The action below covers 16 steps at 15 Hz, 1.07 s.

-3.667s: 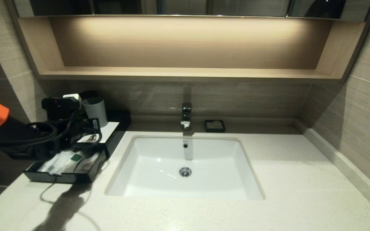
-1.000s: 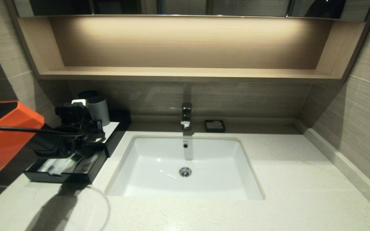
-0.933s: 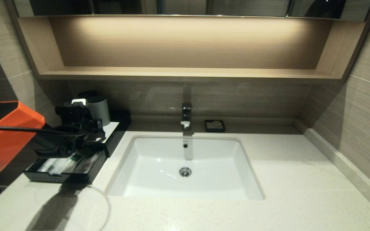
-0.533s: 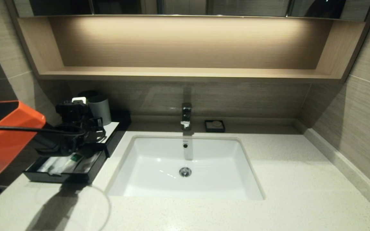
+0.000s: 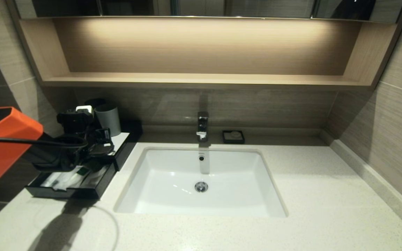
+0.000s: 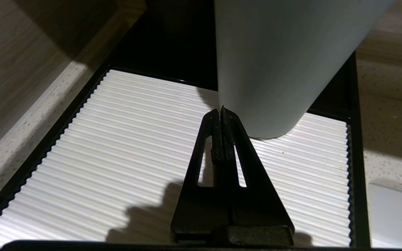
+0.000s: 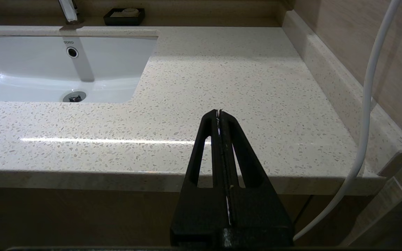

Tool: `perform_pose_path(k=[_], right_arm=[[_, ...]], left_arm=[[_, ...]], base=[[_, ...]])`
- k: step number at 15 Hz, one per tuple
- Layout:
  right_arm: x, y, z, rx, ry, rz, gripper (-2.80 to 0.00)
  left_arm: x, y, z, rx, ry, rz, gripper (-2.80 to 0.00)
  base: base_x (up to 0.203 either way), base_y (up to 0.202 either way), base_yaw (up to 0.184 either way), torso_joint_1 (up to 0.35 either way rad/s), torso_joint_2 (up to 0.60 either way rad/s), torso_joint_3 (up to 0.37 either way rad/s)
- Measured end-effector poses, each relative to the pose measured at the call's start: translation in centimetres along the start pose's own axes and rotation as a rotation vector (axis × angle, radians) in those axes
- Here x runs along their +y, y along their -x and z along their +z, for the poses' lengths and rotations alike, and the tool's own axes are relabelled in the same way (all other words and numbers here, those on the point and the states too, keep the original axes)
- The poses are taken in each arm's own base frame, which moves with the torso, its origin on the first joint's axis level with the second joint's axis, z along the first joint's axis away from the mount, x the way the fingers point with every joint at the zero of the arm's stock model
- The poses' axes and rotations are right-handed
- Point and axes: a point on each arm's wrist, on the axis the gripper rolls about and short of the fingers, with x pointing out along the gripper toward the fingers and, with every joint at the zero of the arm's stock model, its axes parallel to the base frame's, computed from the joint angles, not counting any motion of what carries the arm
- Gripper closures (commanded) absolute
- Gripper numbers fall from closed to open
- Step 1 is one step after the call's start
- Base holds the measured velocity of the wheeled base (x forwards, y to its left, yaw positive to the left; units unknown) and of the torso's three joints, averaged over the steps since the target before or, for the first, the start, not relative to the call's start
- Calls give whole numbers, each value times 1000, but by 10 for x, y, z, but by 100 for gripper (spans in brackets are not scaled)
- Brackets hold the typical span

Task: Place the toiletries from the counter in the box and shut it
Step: Place the cup on the storage box

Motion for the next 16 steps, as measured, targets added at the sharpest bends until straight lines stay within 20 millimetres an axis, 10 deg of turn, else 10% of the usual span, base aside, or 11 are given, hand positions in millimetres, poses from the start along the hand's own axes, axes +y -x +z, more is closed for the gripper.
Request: perform_pose_path(k=[16], right_arm=[[0,0,0,0,-1,0,0]], left_arm=[[-17,-18,2,-46,0,-44,0]], base=[[0,0,0,0,0,0]])
